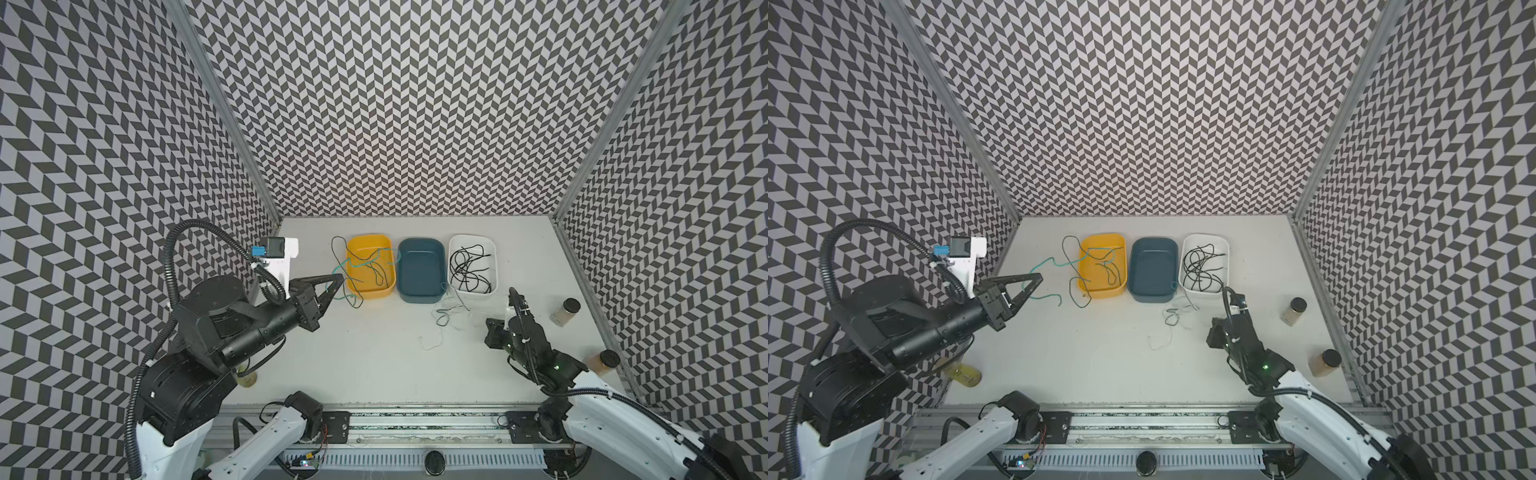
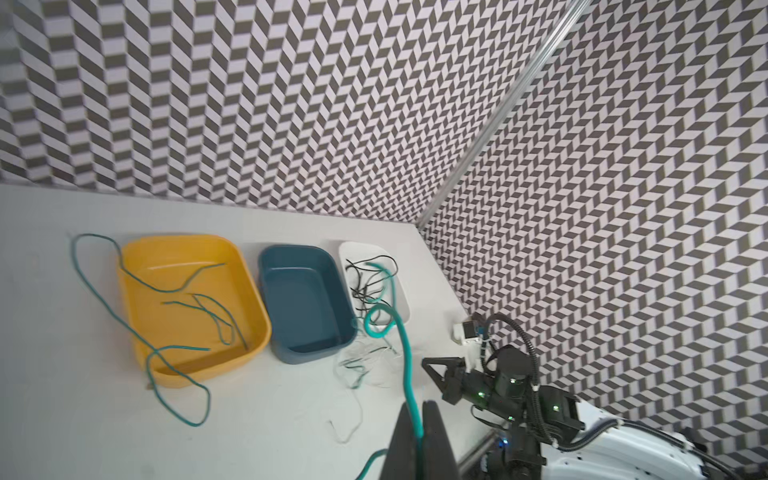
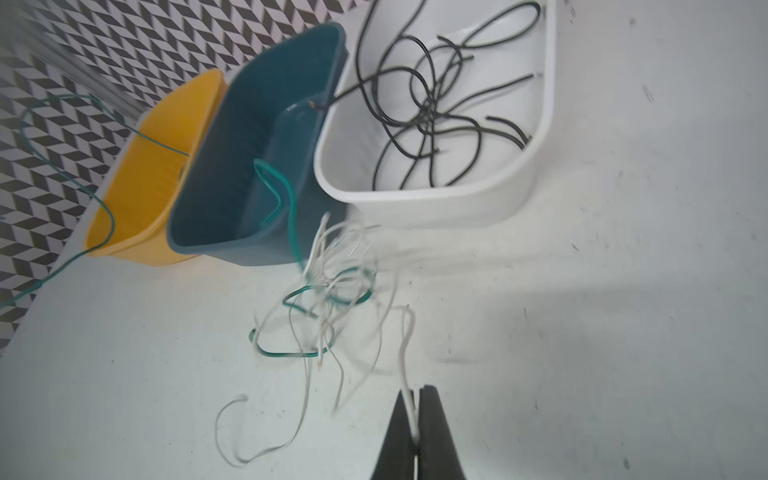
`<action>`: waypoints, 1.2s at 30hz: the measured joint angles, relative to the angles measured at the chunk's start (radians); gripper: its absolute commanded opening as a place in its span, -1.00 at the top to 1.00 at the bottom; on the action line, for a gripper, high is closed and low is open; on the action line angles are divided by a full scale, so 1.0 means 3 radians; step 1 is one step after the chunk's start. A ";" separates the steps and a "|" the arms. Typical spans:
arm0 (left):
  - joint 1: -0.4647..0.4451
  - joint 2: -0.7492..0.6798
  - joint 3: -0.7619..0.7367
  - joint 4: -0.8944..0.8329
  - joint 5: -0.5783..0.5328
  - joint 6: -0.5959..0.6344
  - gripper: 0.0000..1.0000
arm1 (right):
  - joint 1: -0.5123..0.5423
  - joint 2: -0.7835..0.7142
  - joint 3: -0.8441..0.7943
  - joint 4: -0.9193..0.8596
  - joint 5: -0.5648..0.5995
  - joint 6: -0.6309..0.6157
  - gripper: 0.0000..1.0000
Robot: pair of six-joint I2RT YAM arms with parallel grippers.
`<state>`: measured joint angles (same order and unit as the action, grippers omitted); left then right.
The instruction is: Untangle the cables
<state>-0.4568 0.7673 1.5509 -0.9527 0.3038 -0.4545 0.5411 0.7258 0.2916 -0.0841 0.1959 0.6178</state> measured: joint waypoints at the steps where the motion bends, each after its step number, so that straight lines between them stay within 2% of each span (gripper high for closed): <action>1: -0.0017 0.0000 0.0020 -0.0043 -0.0067 0.0046 1.00 | -0.0018 -0.0098 0.0008 -0.0095 -0.0043 -0.0001 1.00; 9: -0.0027 0.0046 -0.0131 -0.0155 -0.0280 0.0233 1.00 | -0.0031 -0.0390 0.0507 -0.0661 -0.0754 -0.0192 1.00; 14: 0.0249 0.0359 -0.0385 -0.0001 -0.0167 0.0331 1.00 | -0.0031 -0.0676 0.0748 -0.0847 -0.1094 -0.0284 1.00; 19: 0.0593 0.1088 -0.0505 0.0388 -0.0107 0.0374 1.00 | -0.0031 -0.0852 0.0813 -0.0875 -0.1486 -0.0356 1.00; 25: 0.0815 0.2157 -0.0394 0.0799 -0.0100 0.0352 1.00 | -0.0031 -0.0974 0.0819 -0.0874 -0.1910 -0.0385 1.00; 30: 0.0885 0.2843 -0.0112 0.0907 -0.0135 0.0342 1.00 | -0.0028 -0.1067 0.0847 -0.0871 -0.2122 -0.0401 1.00; 32: 0.0886 0.3026 0.0009 0.0921 -0.0158 0.0342 0.90 | -0.0027 -0.1076 0.0856 -0.0847 -0.2187 -0.0402 1.00; 36: 0.0885 0.3300 0.0139 0.0958 -0.0187 0.0352 0.85 | -0.0015 -0.1074 0.0856 -0.0825 -0.2295 -0.0397 1.00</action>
<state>-0.1913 1.7573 1.5925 -0.6655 0.2478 -0.3489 0.5365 0.4034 0.5484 -0.3317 -0.4927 0.4988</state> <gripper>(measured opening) 0.064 0.048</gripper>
